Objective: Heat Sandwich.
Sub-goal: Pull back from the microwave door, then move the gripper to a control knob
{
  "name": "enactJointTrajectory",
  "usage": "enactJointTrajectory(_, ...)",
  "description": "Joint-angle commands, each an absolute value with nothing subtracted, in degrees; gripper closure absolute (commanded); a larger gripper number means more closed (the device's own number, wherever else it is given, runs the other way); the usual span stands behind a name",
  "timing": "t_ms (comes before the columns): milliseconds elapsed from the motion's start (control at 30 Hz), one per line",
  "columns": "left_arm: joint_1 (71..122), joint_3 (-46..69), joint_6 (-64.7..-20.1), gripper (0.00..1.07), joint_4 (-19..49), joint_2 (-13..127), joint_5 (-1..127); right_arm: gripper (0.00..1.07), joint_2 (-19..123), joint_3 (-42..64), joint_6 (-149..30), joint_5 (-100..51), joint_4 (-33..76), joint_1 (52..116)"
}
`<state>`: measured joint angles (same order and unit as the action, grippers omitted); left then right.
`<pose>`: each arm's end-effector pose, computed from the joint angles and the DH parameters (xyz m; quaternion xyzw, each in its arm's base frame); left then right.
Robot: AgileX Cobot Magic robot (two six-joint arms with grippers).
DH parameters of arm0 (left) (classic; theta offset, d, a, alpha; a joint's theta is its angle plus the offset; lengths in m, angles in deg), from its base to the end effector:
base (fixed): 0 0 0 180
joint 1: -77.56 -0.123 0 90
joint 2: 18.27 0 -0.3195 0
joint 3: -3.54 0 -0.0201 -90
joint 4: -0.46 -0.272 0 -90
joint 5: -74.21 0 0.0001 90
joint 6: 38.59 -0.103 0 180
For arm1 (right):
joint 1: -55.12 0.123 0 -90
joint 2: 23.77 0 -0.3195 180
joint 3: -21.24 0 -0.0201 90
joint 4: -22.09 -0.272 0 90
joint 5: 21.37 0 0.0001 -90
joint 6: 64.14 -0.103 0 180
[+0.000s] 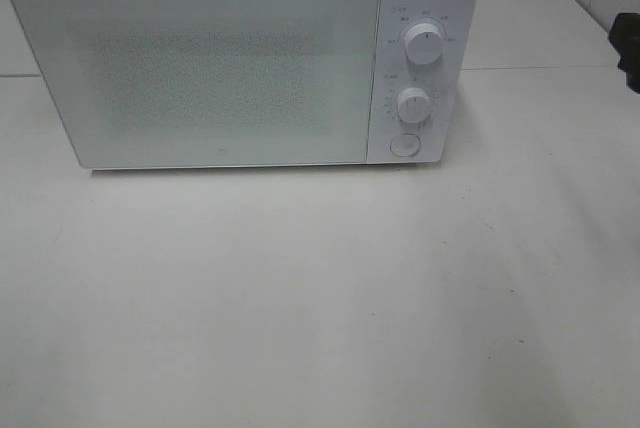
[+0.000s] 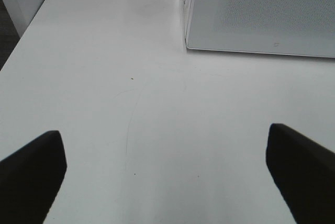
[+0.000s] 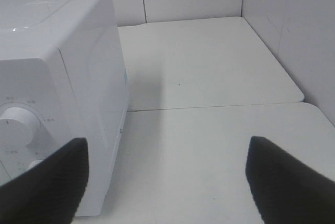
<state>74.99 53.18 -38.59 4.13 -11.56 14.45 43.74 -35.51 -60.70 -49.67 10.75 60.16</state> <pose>-0.0094 -0.0061 0.2825 -0.0181 0.8479 -0.0201 0.5294 0.2158 0.0094 0.2701 0.0411 0.7443 0.0327 0.6657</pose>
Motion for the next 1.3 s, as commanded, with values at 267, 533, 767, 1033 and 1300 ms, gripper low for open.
enactJointTrajectory(267, 74.9, 53.4, -38.6, 0.08, 4.4, -13.0, 15.1, 0.26, 51.6, -38.0, -48.2, -64.3, -7.5, 74.3)
enactJointTrajectory(533, 74.9, 53.4, -38.6, 0.08, 4.4, -13.0, 15.1, 0.27, 58.8, -38.0, -40.0, -75.1, -23.5, 87.2)
enactJointTrajectory(767, 74.9, 53.4, -38.6, 0.08, 4.4, -13.0, 15.1, 0.27, 65.5, -36.5, -39.8, -81.5, -29.9, 96.8)
enactJointTrajectory(1033, 74.9, 53.4, -38.6, 0.08, 4.4, -13.0, 15.1, 0.27, 73.8, -31.7, -38.8, -85.9, -33.8, 103.1)
enactJointTrajectory(1300, 74.9, 53.4, -38.6, 0.08, 4.4, -13.0, 15.1, 0.27, 81.3, -25.9, -38.8, -86.1, -35.8, 104.5)
